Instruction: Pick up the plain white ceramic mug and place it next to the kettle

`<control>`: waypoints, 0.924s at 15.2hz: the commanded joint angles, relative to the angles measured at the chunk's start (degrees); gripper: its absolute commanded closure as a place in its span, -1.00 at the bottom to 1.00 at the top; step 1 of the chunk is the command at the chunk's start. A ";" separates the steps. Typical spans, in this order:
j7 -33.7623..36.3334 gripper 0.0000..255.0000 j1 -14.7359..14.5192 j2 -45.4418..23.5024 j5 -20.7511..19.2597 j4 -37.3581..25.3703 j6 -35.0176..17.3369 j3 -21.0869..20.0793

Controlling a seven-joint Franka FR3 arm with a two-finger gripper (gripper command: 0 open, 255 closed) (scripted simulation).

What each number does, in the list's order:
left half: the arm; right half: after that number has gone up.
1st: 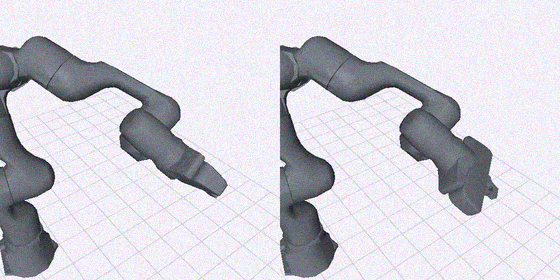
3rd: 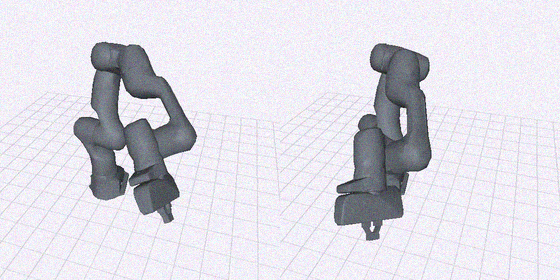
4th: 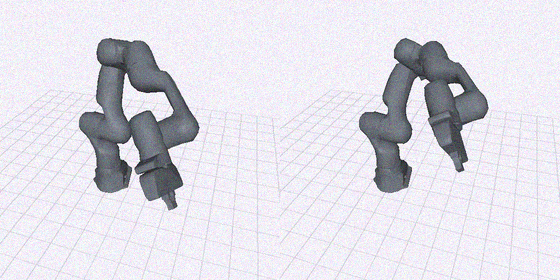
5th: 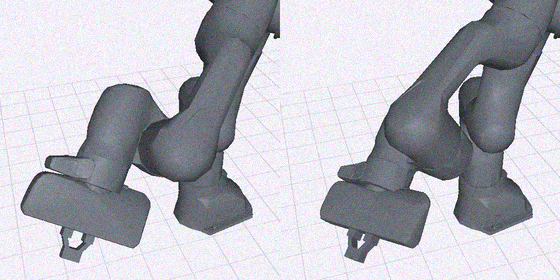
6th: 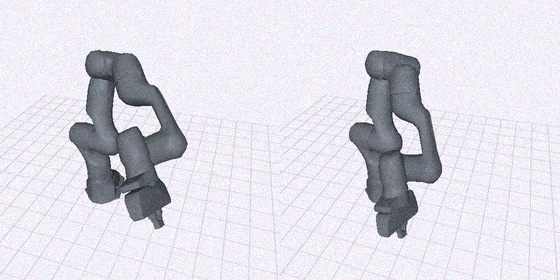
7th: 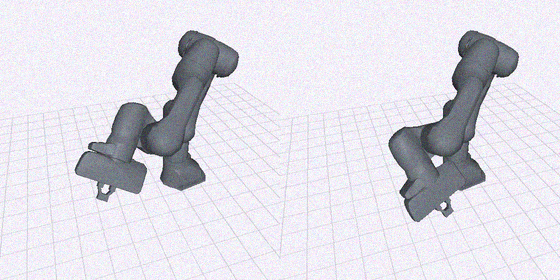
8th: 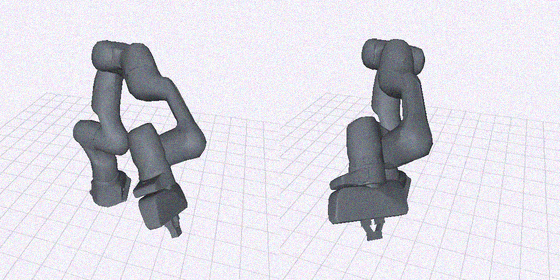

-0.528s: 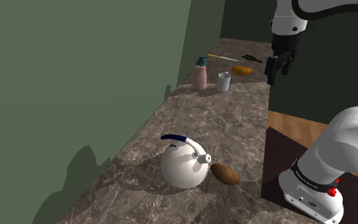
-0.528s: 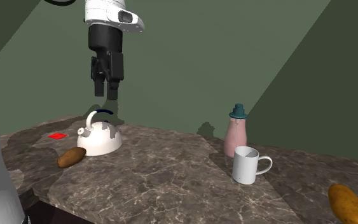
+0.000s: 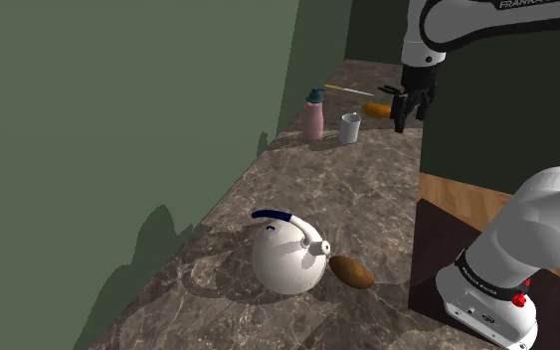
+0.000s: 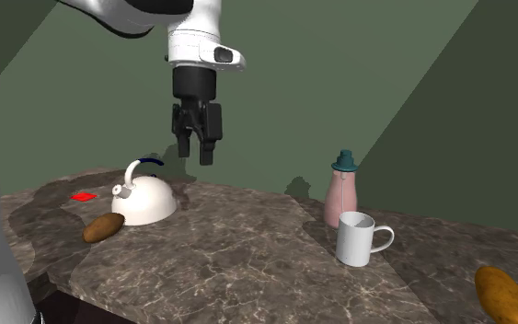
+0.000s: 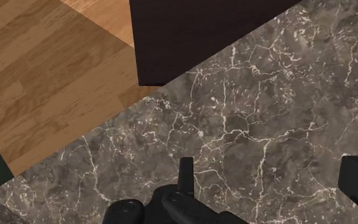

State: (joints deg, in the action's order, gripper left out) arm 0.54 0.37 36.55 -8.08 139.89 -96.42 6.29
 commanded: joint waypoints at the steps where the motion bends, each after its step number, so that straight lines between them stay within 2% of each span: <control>1: -0.16 -1.00 0.23 -3.47 -0.21 -0.70 -3.75 0.89; 8: -1.48 -1.00 0.79 -17.32 0.23 -5.45 -15.72 4.17; 14: -3.57 -1.00 1.21 -29.83 2.66 -12.42 -23.56 6.50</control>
State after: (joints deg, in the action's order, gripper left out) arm -2.84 1.61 9.05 -6.02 129.04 -118.79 12.57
